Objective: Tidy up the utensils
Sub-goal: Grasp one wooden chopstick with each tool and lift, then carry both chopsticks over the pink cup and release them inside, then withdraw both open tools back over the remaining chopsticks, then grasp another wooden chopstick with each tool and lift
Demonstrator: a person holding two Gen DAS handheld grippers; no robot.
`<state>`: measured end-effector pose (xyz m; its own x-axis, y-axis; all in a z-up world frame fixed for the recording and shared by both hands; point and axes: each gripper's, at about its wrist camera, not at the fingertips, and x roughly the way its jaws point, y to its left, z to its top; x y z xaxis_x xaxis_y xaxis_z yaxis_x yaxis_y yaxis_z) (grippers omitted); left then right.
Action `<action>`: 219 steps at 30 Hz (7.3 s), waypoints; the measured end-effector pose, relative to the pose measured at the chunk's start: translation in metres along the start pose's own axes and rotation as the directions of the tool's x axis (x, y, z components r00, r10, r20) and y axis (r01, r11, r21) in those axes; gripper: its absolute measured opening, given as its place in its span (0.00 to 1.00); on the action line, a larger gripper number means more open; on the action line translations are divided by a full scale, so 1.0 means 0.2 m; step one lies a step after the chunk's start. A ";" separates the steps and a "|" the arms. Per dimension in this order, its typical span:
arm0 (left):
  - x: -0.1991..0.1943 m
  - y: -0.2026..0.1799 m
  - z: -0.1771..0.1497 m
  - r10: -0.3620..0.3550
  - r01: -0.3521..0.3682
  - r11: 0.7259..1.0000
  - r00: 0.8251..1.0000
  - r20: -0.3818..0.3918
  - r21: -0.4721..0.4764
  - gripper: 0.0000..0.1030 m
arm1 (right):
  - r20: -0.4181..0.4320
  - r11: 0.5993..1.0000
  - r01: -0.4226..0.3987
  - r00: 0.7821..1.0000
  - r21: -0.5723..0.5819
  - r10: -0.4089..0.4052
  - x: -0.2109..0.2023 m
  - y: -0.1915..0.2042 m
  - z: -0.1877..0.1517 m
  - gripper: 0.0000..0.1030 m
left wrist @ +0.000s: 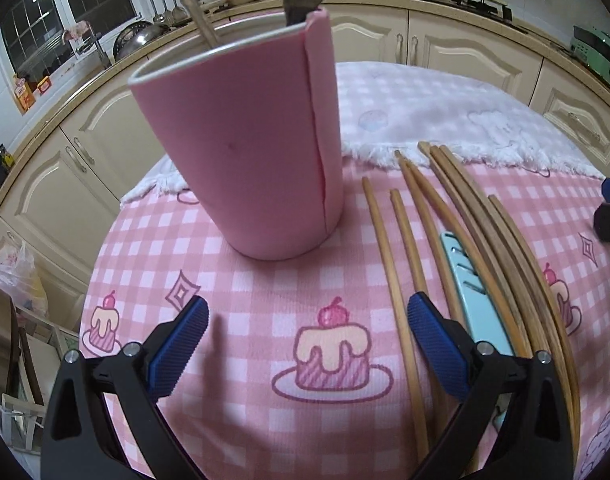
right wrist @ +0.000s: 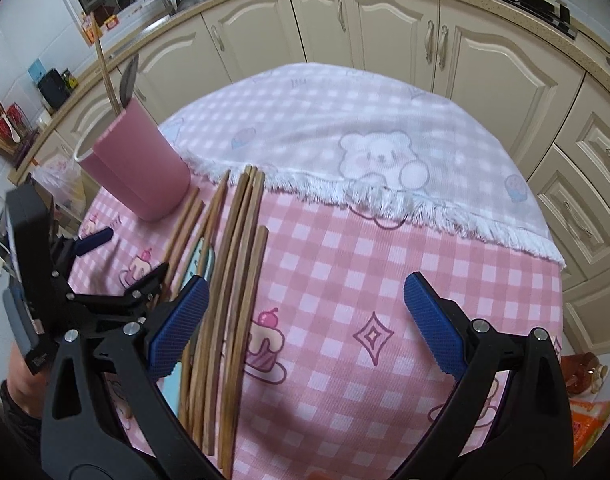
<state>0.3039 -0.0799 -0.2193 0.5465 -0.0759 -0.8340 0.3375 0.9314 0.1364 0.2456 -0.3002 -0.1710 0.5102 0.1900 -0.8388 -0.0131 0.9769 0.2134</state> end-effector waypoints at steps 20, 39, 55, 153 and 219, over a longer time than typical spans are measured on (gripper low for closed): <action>0.02 -0.04 0.08 -0.024 0.024 0.999 1.000 -0.018 0.034 0.79 | -0.117 0.994 0.048 0.991 -0.093 -0.059 0.20 0.12 -0.03 0.48; 0.01 -0.13 0.14 -0.168 0.171 0.985 0.984 -0.063 0.033 0.05 | -0.113 0.996 -0.049 0.993 -0.073 0.041 0.24 0.21 0.03 0.06; -0.48 0.04 0.10 -0.245 0.276 0.960 0.917 0.315 -0.057 0.05 | 0.182 0.982 -0.189 0.964 -0.028 0.191 -0.18 0.09 0.03 0.05; -1.32 0.20 -0.21 0.116 0.060 0.964 0.783 0.611 -0.260 0.96 | 0.456 0.954 -0.295 0.845 -0.041 0.281 -0.83 0.17 0.08 0.94; -0.03 -0.08 0.04 -0.082 0.082 0.997 0.997 -0.011 0.014 0.81 | -0.081 0.989 0.092 0.991 -0.120 -0.102 0.27 0.15 0.02 0.83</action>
<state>0.3004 -0.0969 -0.2123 0.5086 -0.1482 -0.8482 0.3917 0.9171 0.0746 0.2765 -0.2601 -0.2084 0.4372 0.0969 -0.8941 -0.0689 0.9949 0.0742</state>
